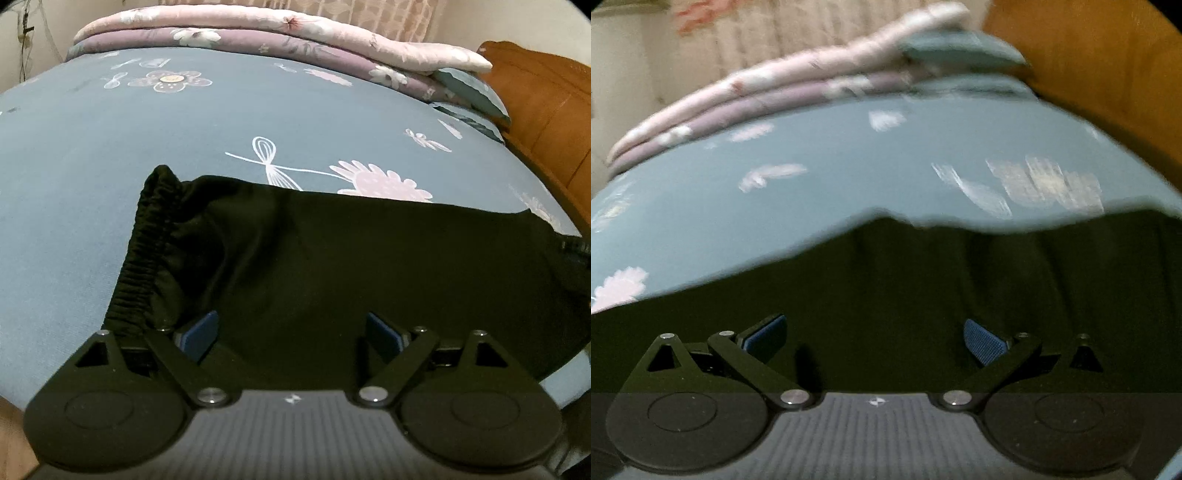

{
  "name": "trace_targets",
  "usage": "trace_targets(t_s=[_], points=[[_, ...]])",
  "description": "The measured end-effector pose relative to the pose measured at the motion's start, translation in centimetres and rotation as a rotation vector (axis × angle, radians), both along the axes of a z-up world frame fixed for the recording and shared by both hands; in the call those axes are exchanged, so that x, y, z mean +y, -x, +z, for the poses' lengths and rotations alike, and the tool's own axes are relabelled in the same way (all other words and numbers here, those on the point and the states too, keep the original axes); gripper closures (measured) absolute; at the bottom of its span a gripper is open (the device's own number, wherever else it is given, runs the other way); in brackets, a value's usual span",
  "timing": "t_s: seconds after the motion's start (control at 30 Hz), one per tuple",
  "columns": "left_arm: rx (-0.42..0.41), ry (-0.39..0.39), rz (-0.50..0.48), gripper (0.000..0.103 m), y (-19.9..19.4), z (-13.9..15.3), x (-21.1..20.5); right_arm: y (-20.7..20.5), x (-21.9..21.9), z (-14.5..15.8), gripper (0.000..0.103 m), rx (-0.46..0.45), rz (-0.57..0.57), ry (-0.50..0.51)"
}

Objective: Fold clothes

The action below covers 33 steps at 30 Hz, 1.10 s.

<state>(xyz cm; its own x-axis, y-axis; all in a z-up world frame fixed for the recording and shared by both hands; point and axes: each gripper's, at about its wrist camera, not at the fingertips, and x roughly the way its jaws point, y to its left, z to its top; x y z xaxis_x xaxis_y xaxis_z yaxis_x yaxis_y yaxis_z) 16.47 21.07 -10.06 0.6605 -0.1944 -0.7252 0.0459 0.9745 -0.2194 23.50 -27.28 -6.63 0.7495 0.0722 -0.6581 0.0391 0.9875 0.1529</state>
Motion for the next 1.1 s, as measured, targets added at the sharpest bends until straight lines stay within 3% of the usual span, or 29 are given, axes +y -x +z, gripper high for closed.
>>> trace_targets(t_s=[0.13,0.23,0.33,0.43,0.57,0.73,0.83,1.1], points=[[0.019,-0.025,0.019,0.012,-0.6,0.2,-0.5,2.5,-0.5,0.1,0.0,-0.04,0.046,-0.009],[0.009,-0.063,0.037,0.012,-0.4,1.3,-1.2,4.9,-3.0,2.5,0.0,-0.094,0.052,-0.144],[-0.024,-0.095,0.043,0.012,0.0,2.9,-2.1,7.7,-7.9,5.2,0.0,-0.195,-0.048,-0.237],[-0.051,-0.105,0.04,0.012,0.1,4.6,-3.4,10.7,-14.9,6.2,0.0,-0.246,-0.224,-0.38],[-0.085,-0.101,0.008,0.012,-0.2,6.5,-6.0,12.4,-23.9,3.8,0.0,-0.203,-0.435,-0.559],[-0.115,-0.045,-0.08,0.012,-0.2,8.4,-10.2,11.4,-29.7,-0.9,0.0,-0.138,-0.464,-0.802],[-0.118,-0.026,-0.124,0.012,-0.2,9.0,-12.3,10.0,-30.3,-2.3,0.0,-0.125,-0.432,-0.847],[-0.106,-0.038,-0.157,0.012,-0.6,9.6,-16.0,4.8,-31.1,-2.2,0.0,-0.088,-0.345,-0.807]])
